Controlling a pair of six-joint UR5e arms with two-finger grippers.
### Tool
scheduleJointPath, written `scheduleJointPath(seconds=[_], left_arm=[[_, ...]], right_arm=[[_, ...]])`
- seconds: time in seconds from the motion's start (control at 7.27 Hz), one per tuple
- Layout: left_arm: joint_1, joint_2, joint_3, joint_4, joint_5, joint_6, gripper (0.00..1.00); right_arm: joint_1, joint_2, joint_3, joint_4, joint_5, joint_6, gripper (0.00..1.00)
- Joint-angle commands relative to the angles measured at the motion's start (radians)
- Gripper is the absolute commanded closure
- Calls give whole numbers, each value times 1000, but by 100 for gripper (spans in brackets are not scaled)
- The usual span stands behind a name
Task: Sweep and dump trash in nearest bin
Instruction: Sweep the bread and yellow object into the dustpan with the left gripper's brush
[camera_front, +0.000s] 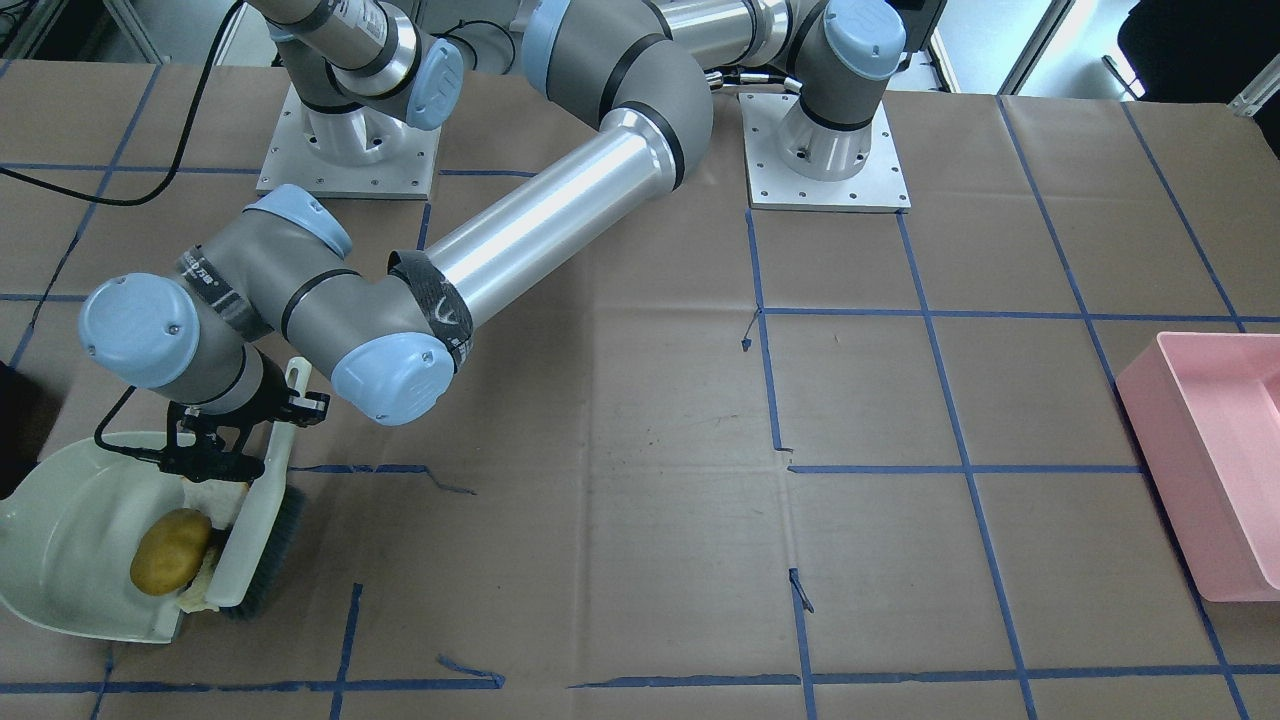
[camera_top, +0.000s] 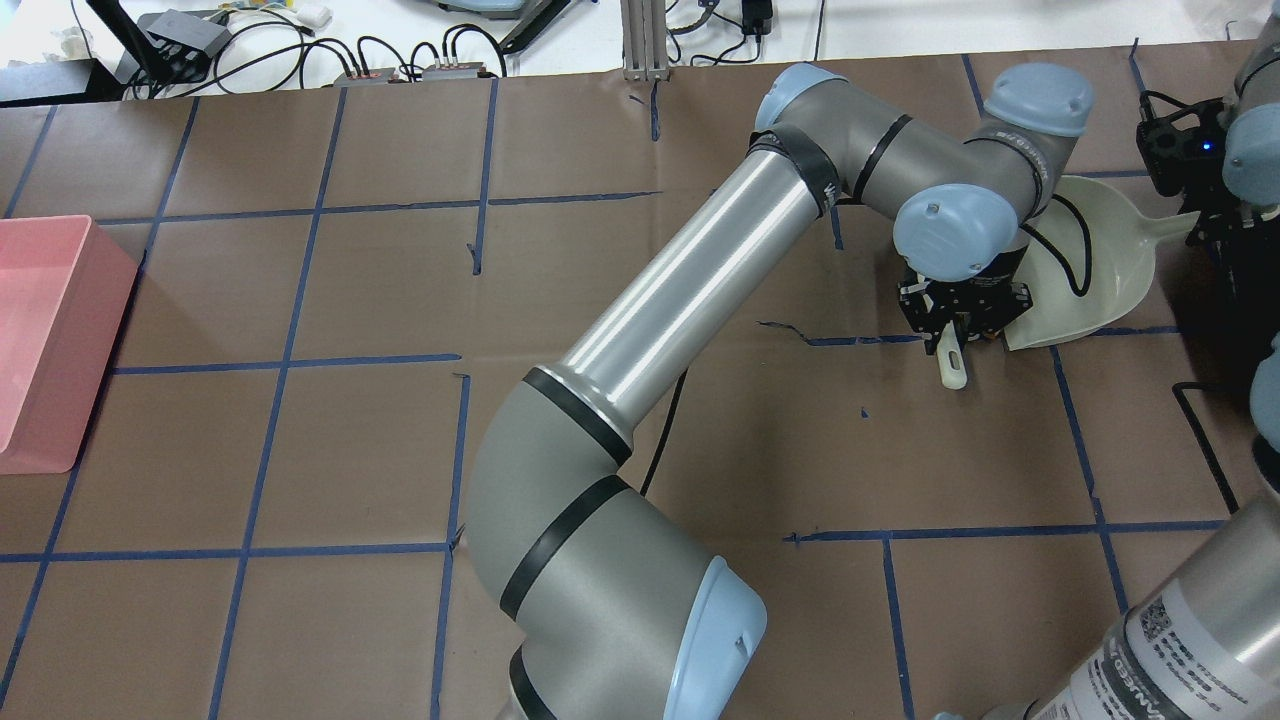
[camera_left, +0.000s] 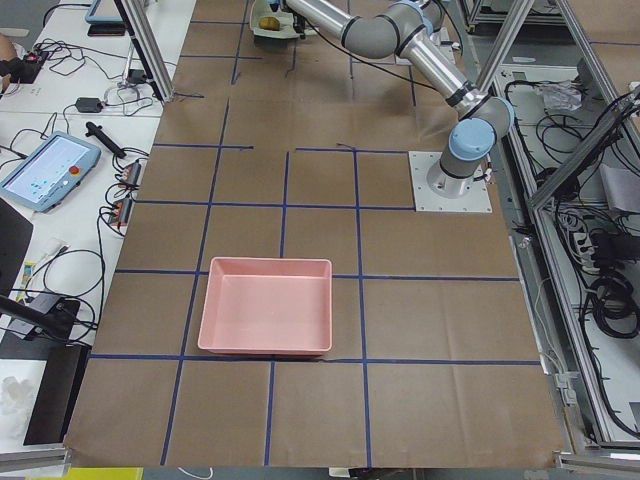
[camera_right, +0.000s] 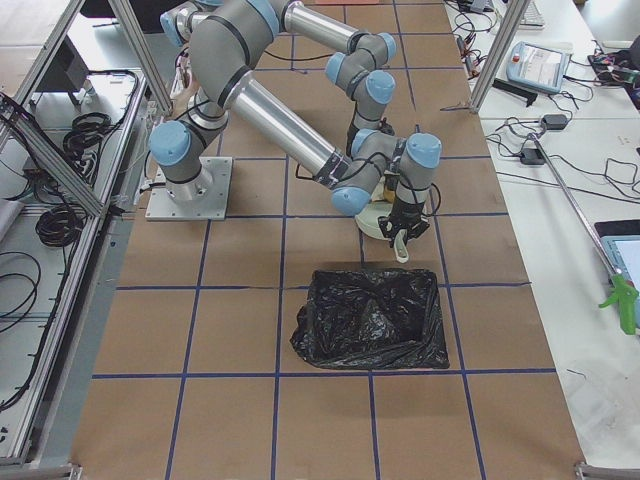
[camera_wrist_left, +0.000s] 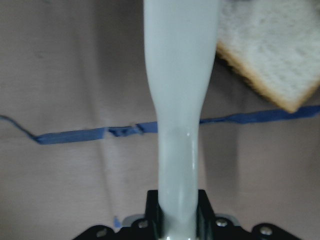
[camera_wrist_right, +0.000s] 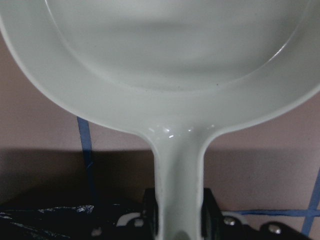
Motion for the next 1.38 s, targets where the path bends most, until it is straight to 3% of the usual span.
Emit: scheduleJointPath(seconds=[0.0,0.69,1.1,1.24], left_arm=[[-20,-17,33,22,-80,0,93],[-25,-23,37,157,-499,0,100],[-17,-23,41,194,-499,-23,100],[-2,-12,32,139,-462,-14,99]], right_arm=[[0,-1,-1,0,2,0,100],[9,-5,-1,0,2,2,100],[9,-5,-1,0,2,2,100],[9,-5,-1,0,2,2,100]])
